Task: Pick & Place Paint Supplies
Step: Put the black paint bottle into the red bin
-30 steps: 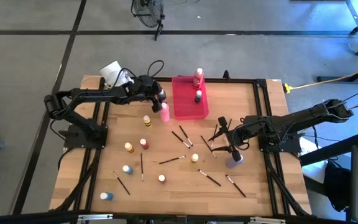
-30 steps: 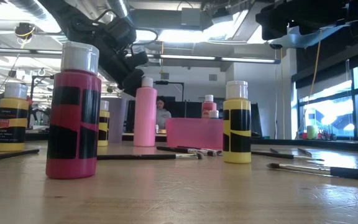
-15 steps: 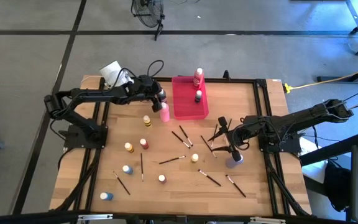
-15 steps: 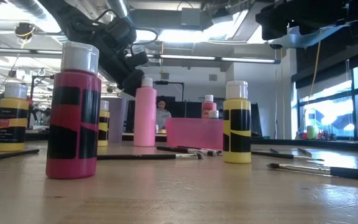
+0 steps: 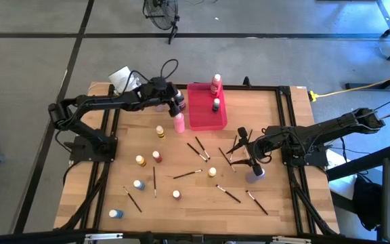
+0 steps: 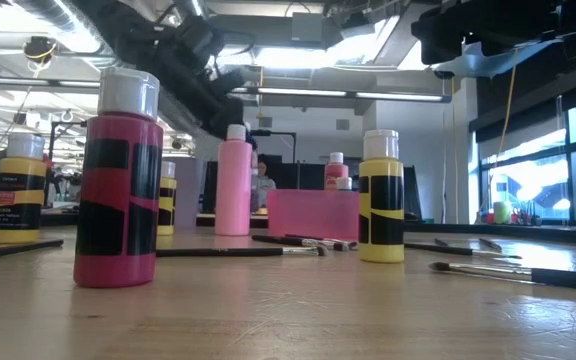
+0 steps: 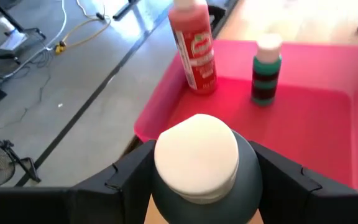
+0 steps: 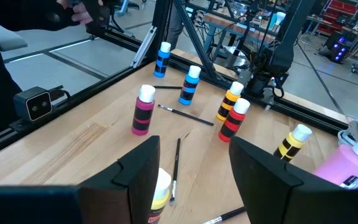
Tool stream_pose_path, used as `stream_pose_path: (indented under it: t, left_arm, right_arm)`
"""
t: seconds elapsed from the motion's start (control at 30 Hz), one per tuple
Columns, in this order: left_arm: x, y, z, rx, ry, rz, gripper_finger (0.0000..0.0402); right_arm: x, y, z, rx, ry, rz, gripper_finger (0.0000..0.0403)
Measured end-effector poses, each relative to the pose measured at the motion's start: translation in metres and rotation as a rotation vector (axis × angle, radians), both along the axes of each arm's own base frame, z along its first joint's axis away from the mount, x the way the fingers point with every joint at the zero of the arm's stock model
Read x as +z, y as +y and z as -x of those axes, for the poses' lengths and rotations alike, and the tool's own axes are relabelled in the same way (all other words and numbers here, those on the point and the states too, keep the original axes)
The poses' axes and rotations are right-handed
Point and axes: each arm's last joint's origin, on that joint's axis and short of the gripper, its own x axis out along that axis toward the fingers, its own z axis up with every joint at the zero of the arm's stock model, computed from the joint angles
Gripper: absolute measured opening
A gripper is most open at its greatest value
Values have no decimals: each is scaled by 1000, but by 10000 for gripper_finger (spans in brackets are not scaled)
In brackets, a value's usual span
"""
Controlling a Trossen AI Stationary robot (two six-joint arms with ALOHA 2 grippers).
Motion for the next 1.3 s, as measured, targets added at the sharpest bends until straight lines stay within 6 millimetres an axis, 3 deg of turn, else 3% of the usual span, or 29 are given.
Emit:
stream_pose_path:
  t: [0.27, 0.57, 0.77, 1.0, 1.3]
  left_arm:
    - [35, -4, -13, 44, 80, -115, 220]
    - [103, -1, -24, 33, -48, -164, 221]
    - [132, 13, -22, 80, -143, -157, 221]
    - [136, 46, -38, 34, -205, -69, 222]
    - [100, 87, -75, 50, -116, 10, 223]
  right_arm:
    - [-1, 0, 0, 0, 12, 2, 197]
    - [-1, 0, 0, -2, 13, 6, 197]
    - [0, 0, 0, -1, 2, 10, 197]
    - [0, 0, 0, 0, -6, 10, 197]
    - [0, 0, 0, 0, -5, 10, 197]
